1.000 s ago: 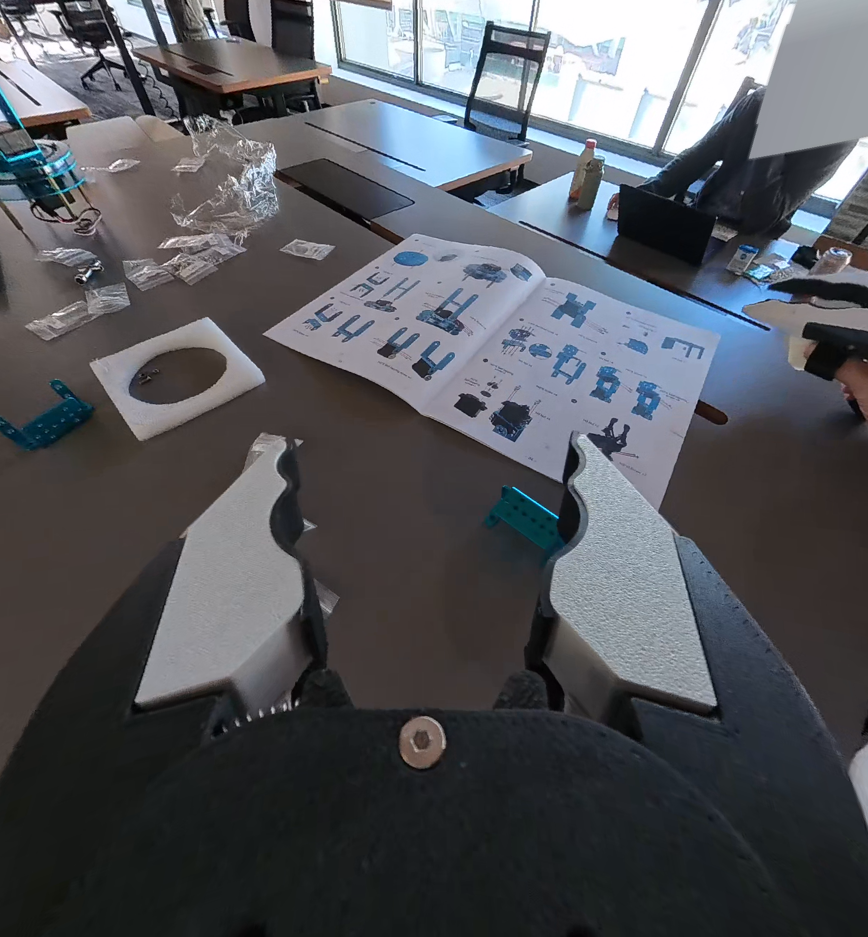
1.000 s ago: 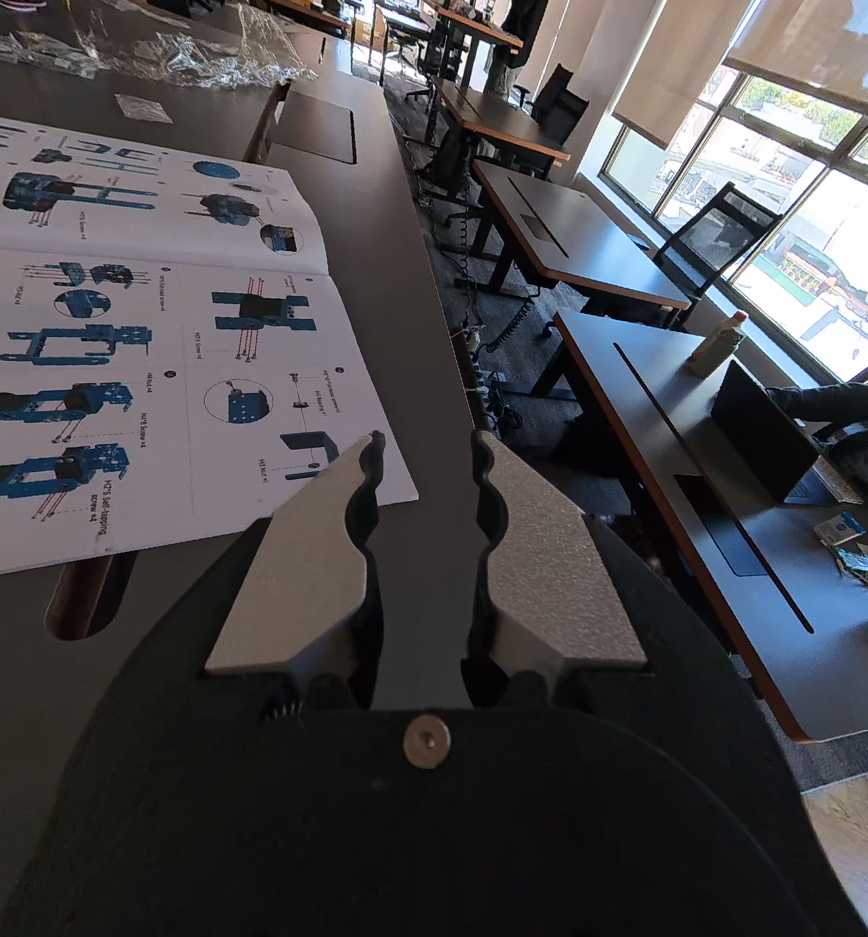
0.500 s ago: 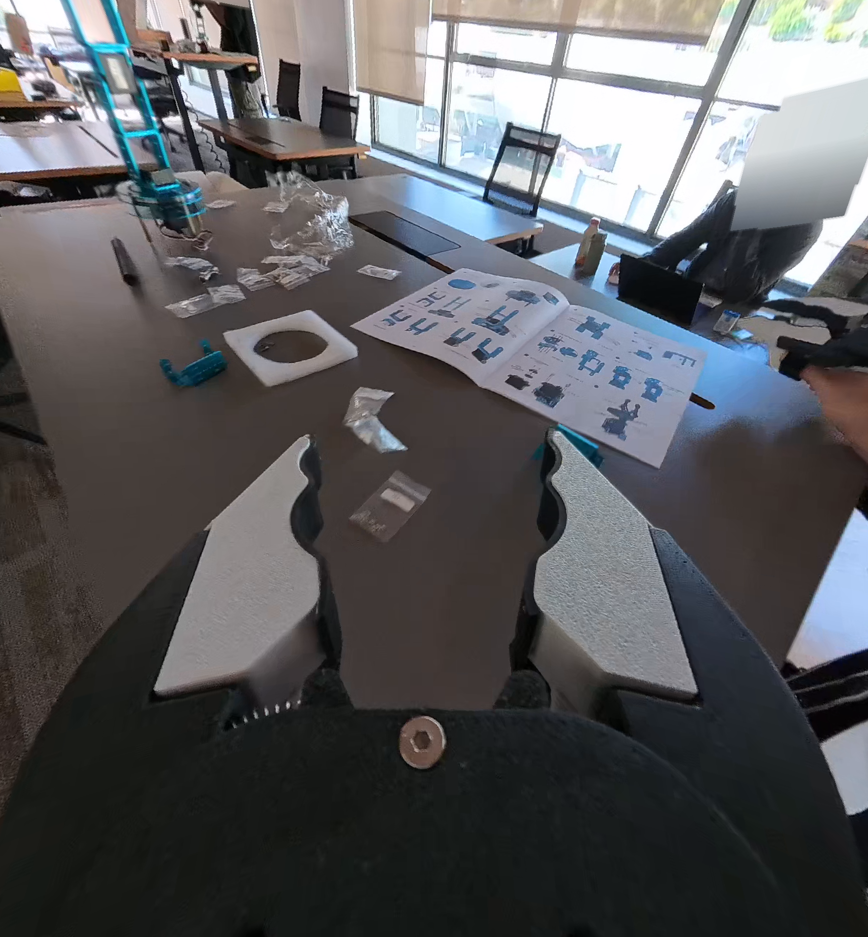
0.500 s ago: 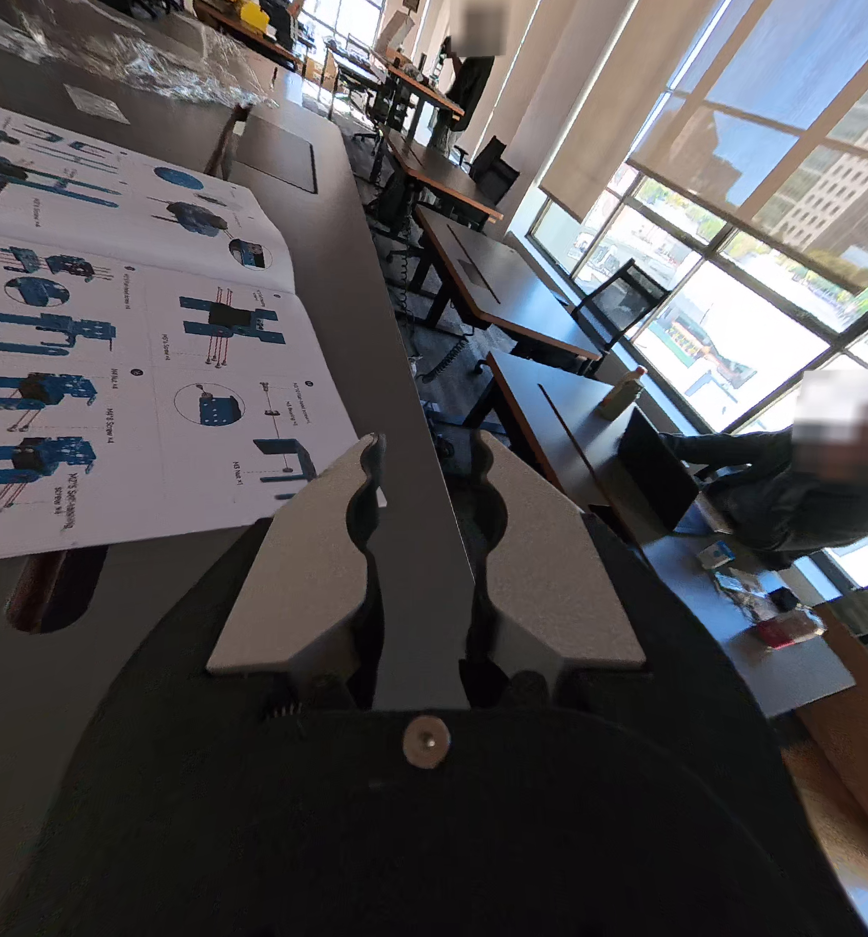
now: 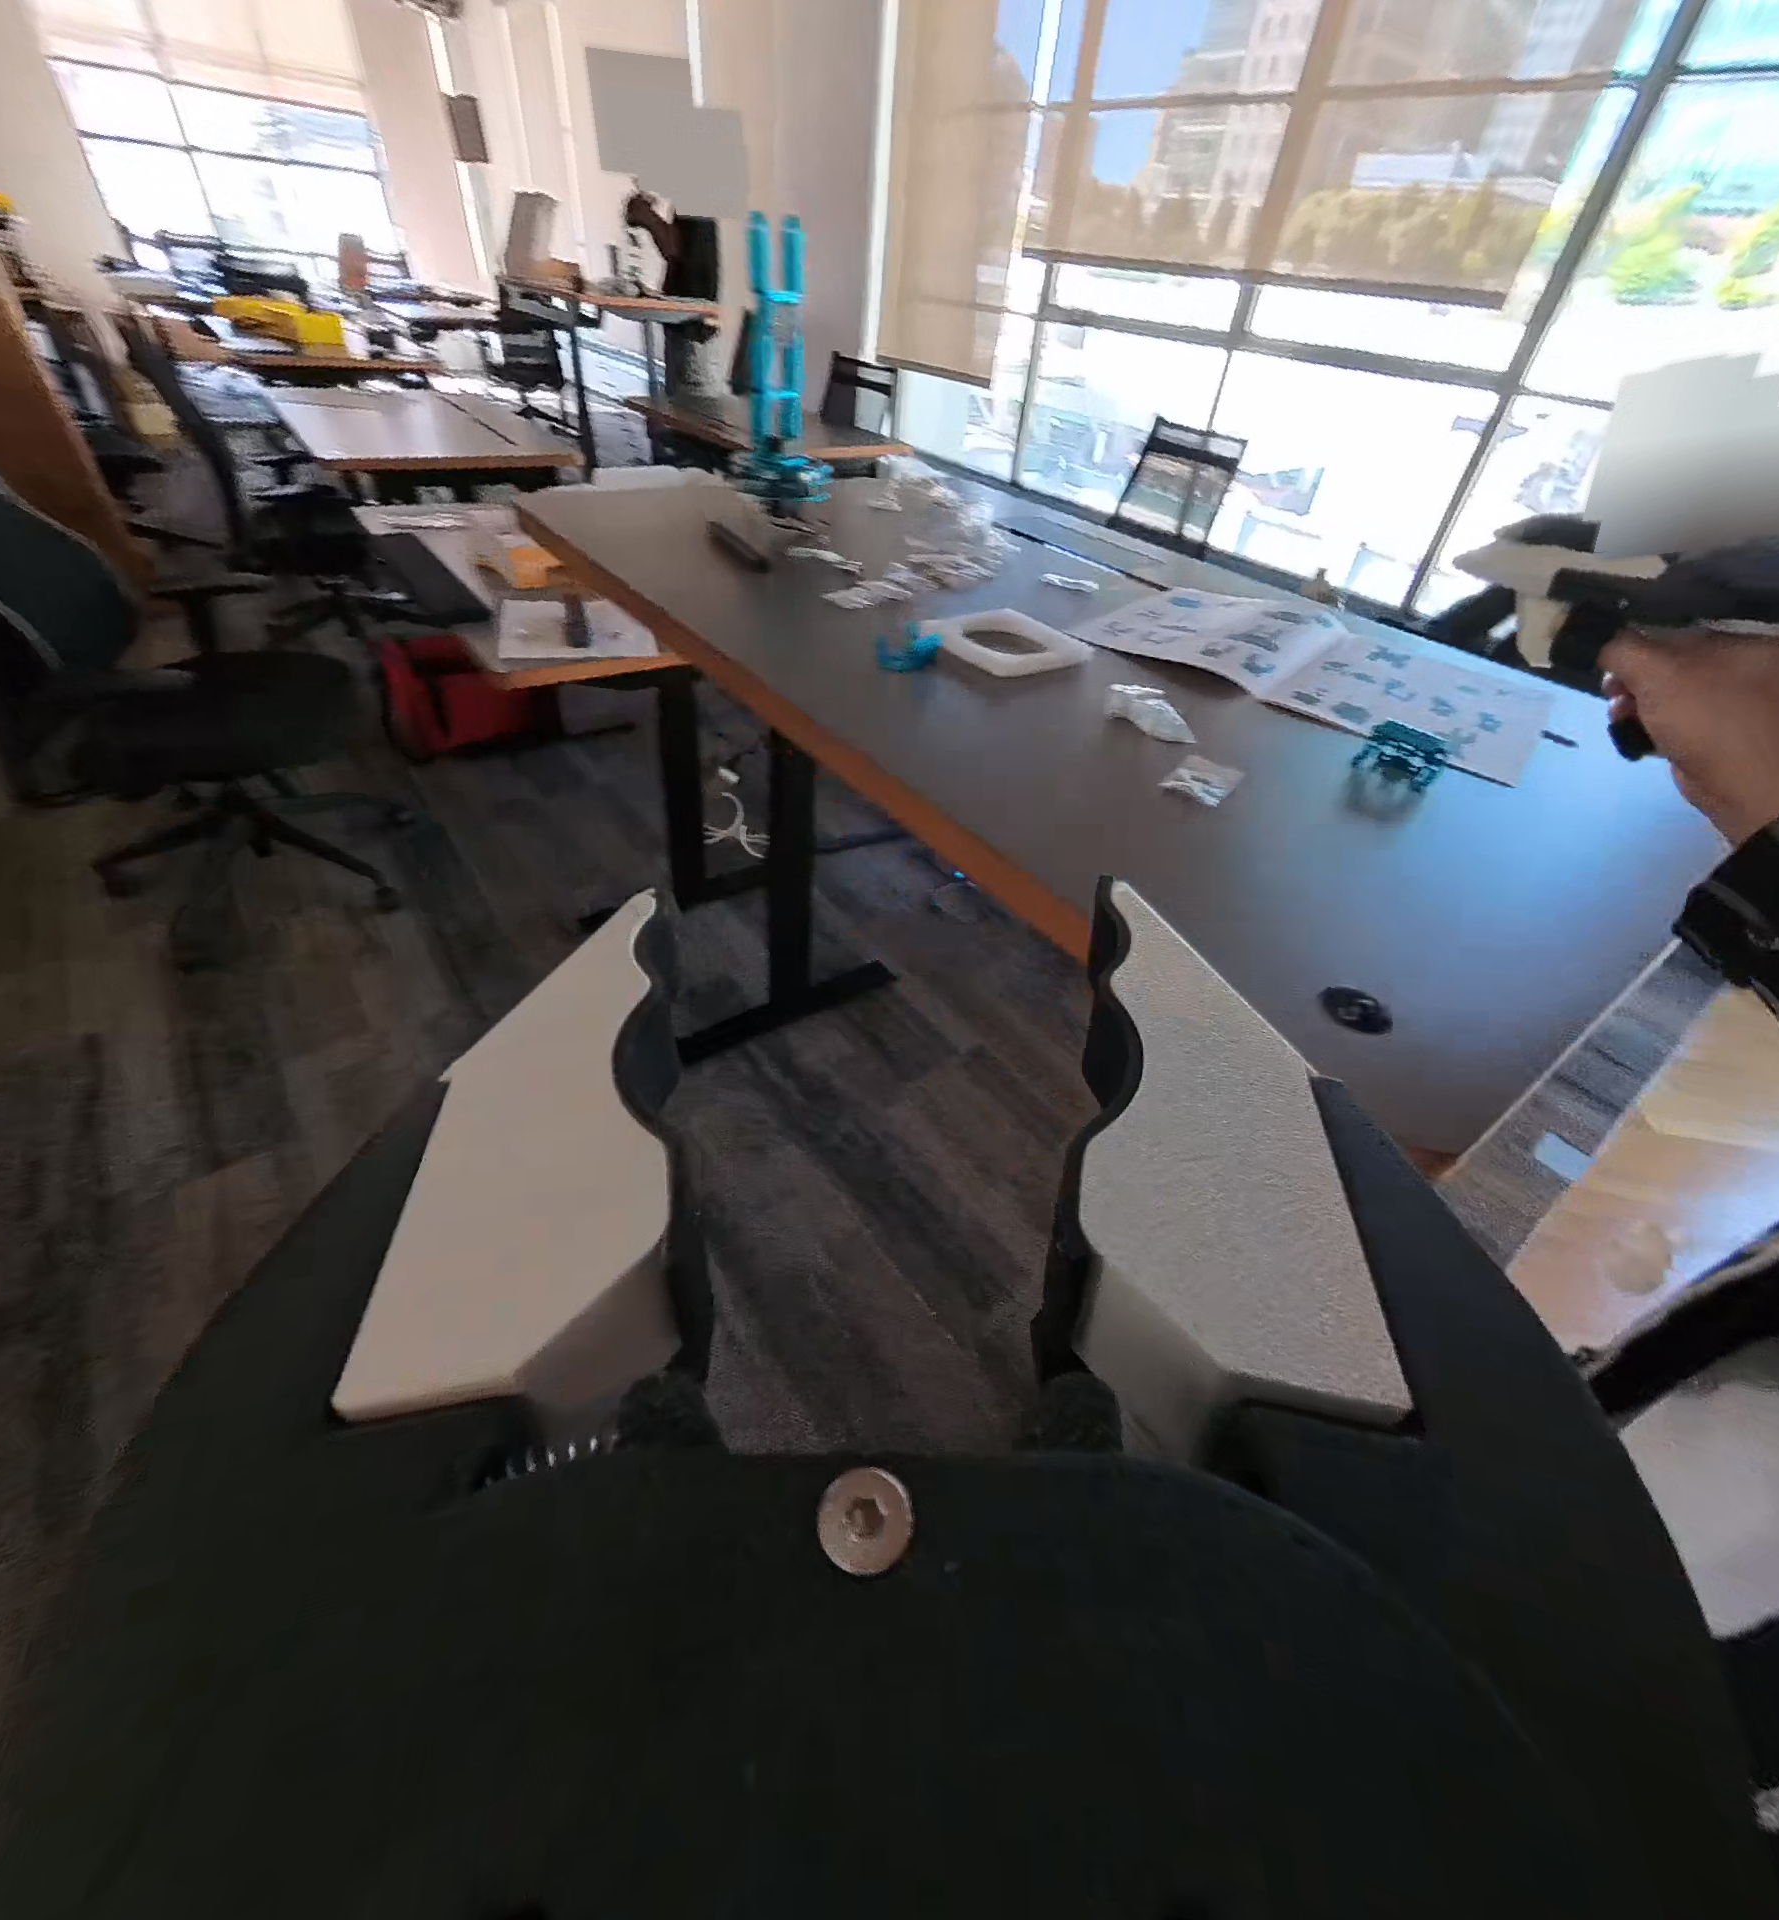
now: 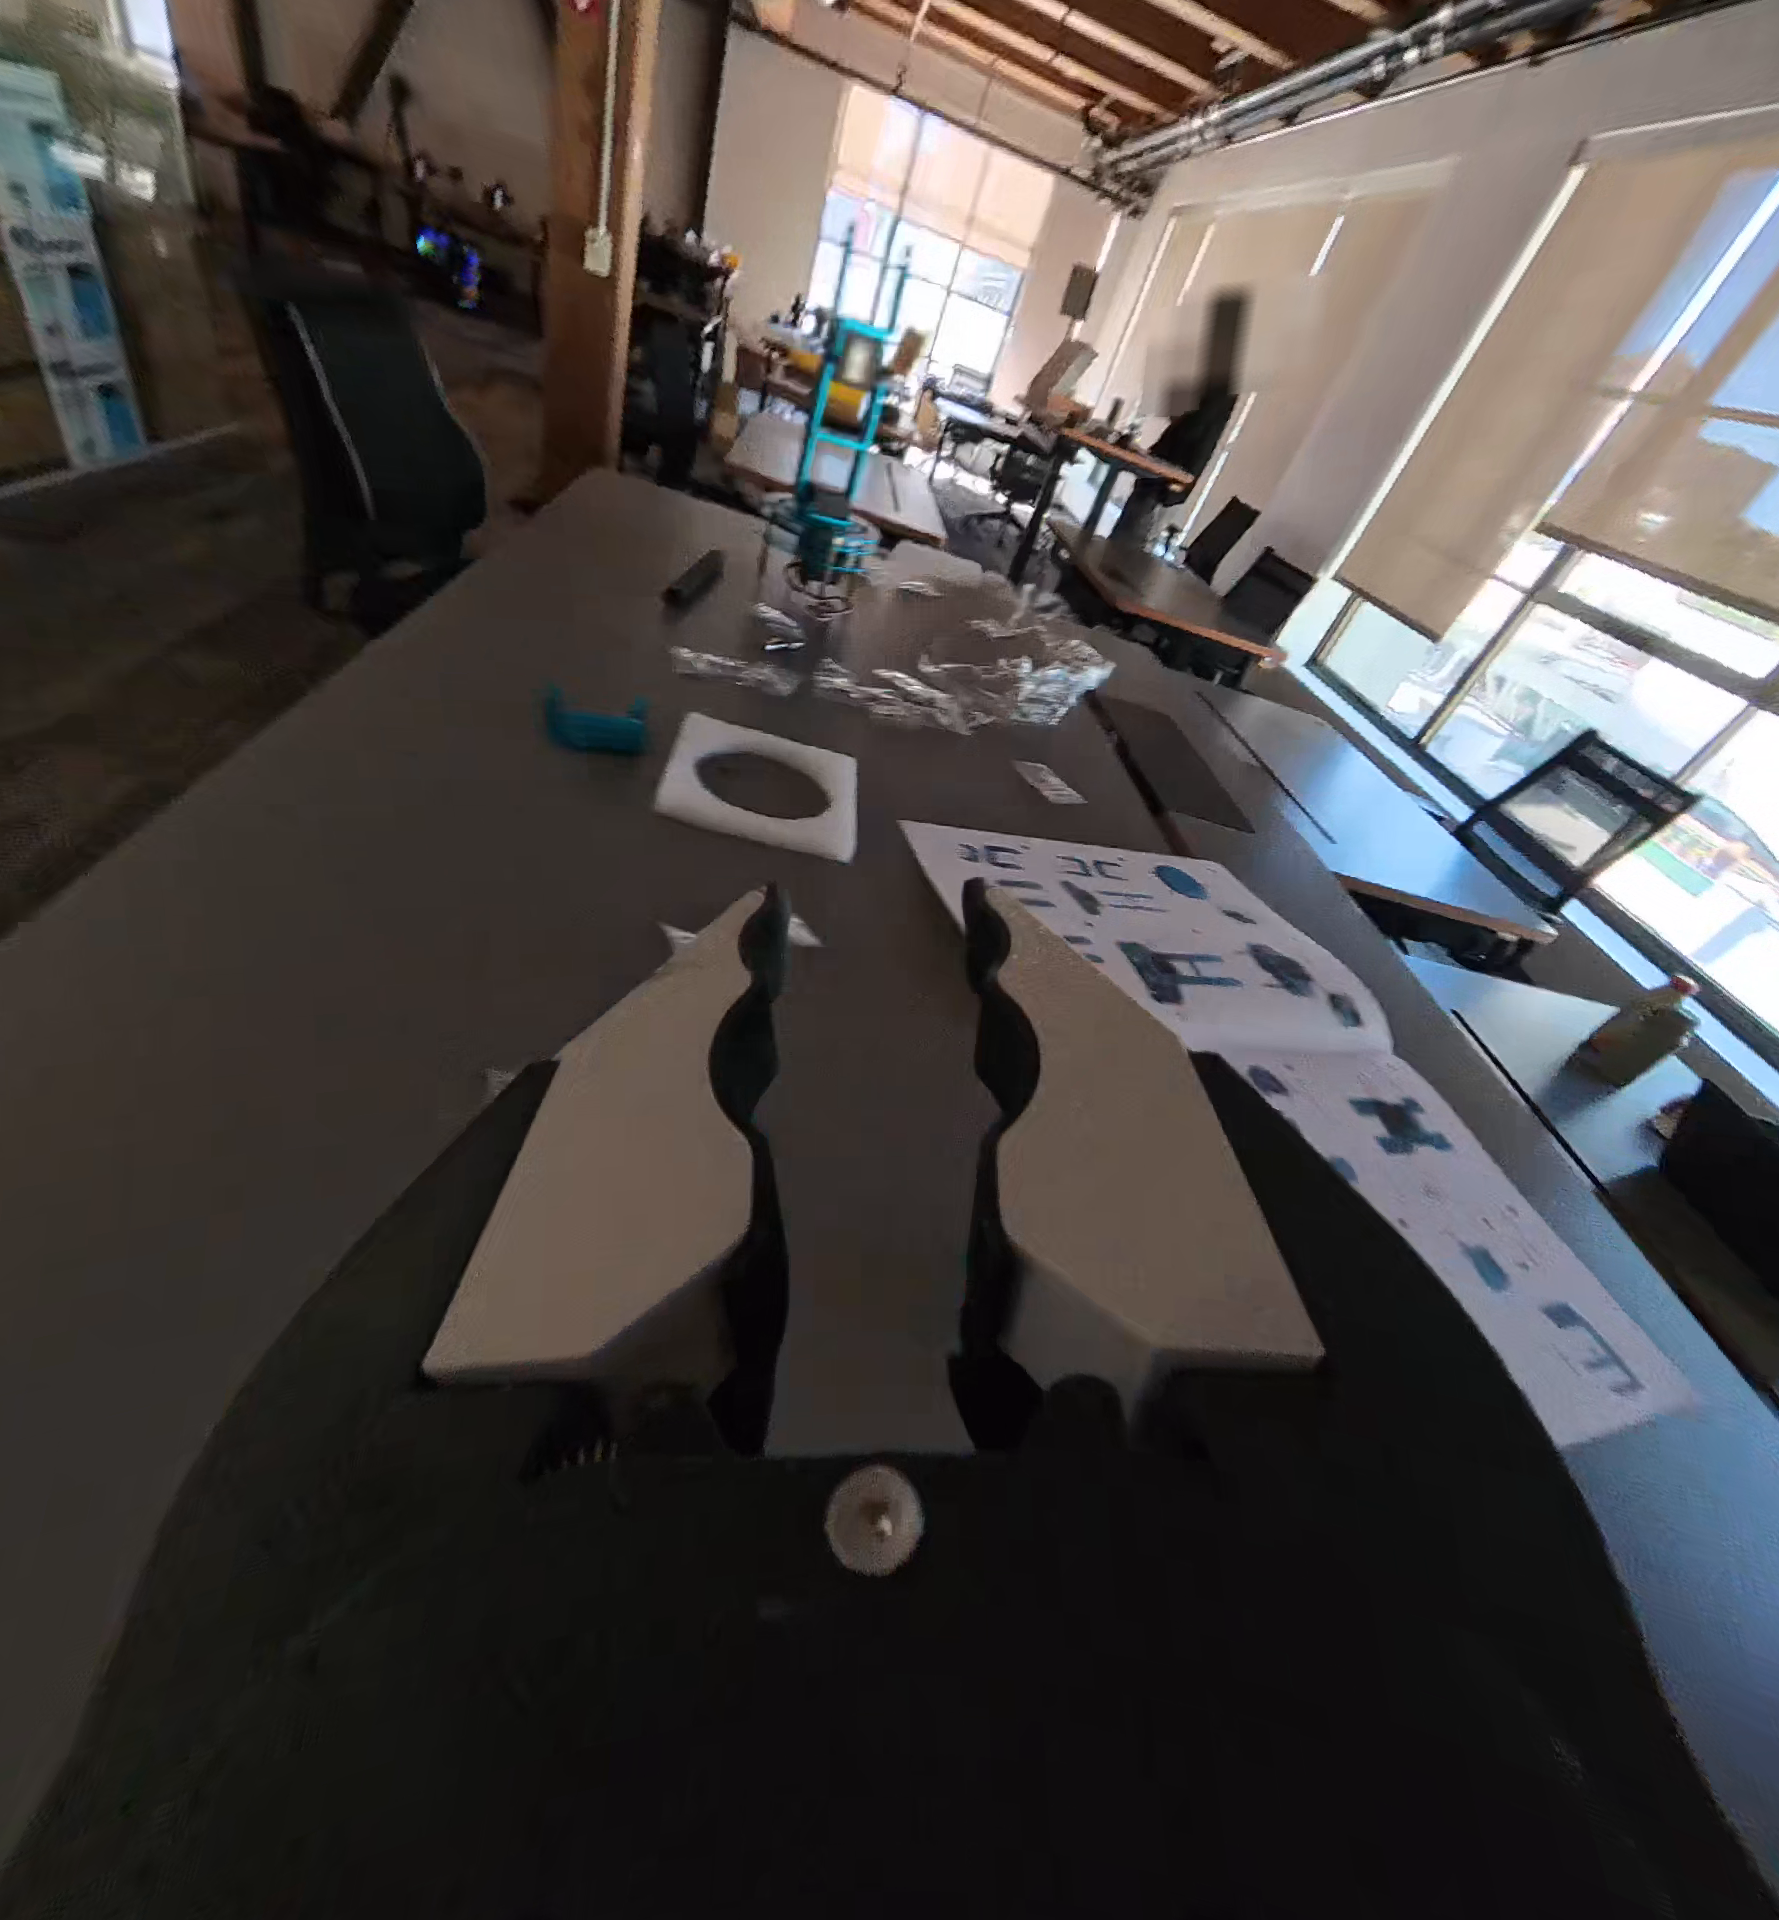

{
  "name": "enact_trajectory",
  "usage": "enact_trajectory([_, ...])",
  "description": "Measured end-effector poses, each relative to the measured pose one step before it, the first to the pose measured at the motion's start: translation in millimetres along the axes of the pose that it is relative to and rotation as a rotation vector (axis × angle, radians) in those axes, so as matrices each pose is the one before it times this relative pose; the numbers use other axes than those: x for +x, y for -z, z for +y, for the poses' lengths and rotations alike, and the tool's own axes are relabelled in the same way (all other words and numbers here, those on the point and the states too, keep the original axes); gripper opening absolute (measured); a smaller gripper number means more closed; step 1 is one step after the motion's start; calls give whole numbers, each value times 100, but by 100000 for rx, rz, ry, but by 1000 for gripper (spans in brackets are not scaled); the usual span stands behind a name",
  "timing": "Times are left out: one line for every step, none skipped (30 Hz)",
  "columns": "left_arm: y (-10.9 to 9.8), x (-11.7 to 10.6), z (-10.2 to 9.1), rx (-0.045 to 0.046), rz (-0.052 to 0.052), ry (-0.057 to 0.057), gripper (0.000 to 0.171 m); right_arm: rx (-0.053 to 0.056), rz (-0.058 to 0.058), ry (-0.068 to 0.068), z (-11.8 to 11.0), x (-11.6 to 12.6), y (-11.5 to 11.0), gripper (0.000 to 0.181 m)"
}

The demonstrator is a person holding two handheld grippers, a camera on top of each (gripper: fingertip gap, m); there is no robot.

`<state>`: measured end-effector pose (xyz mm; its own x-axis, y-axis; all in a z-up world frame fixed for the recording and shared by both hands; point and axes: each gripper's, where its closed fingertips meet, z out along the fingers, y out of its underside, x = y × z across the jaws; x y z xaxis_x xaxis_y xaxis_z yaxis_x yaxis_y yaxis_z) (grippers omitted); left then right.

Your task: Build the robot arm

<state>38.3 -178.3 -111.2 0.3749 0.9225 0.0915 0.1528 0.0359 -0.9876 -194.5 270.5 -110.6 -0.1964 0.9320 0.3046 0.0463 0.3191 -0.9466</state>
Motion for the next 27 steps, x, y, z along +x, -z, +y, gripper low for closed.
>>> enact_trajectory([1652, -1548, -77, 1595, -1887, 405, 78, -957, -2927, 1654, -1130, -2308, -722, 32])
enact_trajectory([1332, -1273, 50, 1301, -616, 104, 74, 688, -2268, 850, -1124, -1991, -598, 28])
enact_trajectory([1006, -953, 234, 382, 858, -102, 68, 1116, -1807, 456, -936, -1685, -560, 25])
enact_trajectory([673, -825, 409, -982, 986, -172, 64, 44, -2381, 270, -599, -1478, -581, 22])
enact_trajectory([329, -907, 529, -1988, -189, -346, 64, -1238, -2085, -415, -294, -1155, -585, 20])
enact_trajectory([27, -817, 470, -2088, -99, -769, 63, -1355, -1600, -964, -171, -806, -536, 18])
enact_trajectory([-289, -524, 331, -2004, 1578, -826, 57, -915, -1307, -1664, -155, -507, -421, 16])
enact_trajectory([-588, -272, 214, -2316, 3205, -512, 47, -580, -1099, -2182, -130, -248, -314, 14])
enact_trajectory([-865, -276, 24, -2433, 3298, -215, 42, -200, -677, -2404, -113, 2, -206, 12])
enact_trajectory([-1139, -336, -182, -2339, 2962, -745, 41, 100, -22, -2374, -44, 245, -96, 11])
enact_trajectory([-1379, -291, -386, -2131, 3248, -2015, 40, 338, 150, -2007, 41, 373, -34, 10])
enact_trajectory([-1621, -295, -518, -2401, 3328, -2807, 37, 416, 113, -1725, 178, 447, 17, 7])
enact_trajectory([-1854, -368, -673, -2444, 2895, -2991, 35, 229, 362, -1882, 324, 531, 57, 5])
enact_trajectory([-2075, -354, -866, -1893, 3100, -2902, 35, 33, 277, -2070, 432, 564, 76, 4])
enact_trajectory([-2251, -231, -1002, -1514, 4073, -2681, 34, -174, -238, -2008, 534, 492, 74, 4])
enact_trajectory([-2378, -176, -1069, -1318, 4600, -2573, 34, -429, -608, -1716, 607, 413, 76, 3])
enact_trajectory([-2484, -233, -1054, -1505, 4592, -2902, 34, -476, -621, -1434, 630, 374, 43, 2])
enact_trajectory([-2573, -376, -1019, -1699, 4150, -3163, 34, -365, -411, -1101, 613, 374, -9, 0])
enact_trajectory([-2662, -599, -1076, -1199, 3544, -3173, 33, -400, 22, -559, 541, 396, -78, 0])
enact_trajectory([-2716, -772, -1060, -940, 3250, -2204, 32, -1705, 354, -579, 589, 410, -116, 0])
enact_trajectory([-2764, -746, -1012, -1338, 4202, -745, 31, -3258, -119, -776, 651, 249, -86, 0])
enact_trajectory([-2742, -705, -948, -1941, 5093, -304, 28, -2913, -419, -252, 504, 133, -20, 1])
enact_trajectory([-2677, -879, -856, -2517, 4569, -651, 25, -1631, -289, 573, 278, 42, 30, 1])
enact_trajectory([-2642, -1027, -805, -2939, 4018, -1974, 24, -1245, -311, 2068, 226, -33, 89, 1])
enact_trajectory([-2590, -1247, -782, -2950, 2986, -3934, 22, -2010, 449, 2466, 335, 21, 155, 1])
enact_trajectory([-2571, -1631, -748, -2981, 832, -5149, 22, -2417, 1369, 1668, 428, 70, 222, 1])
enact_trajectory([-2608, -1794, -623, -3460, 160, -5890, 23, -2474, 1575, 671, 481, 24, 267, 2])
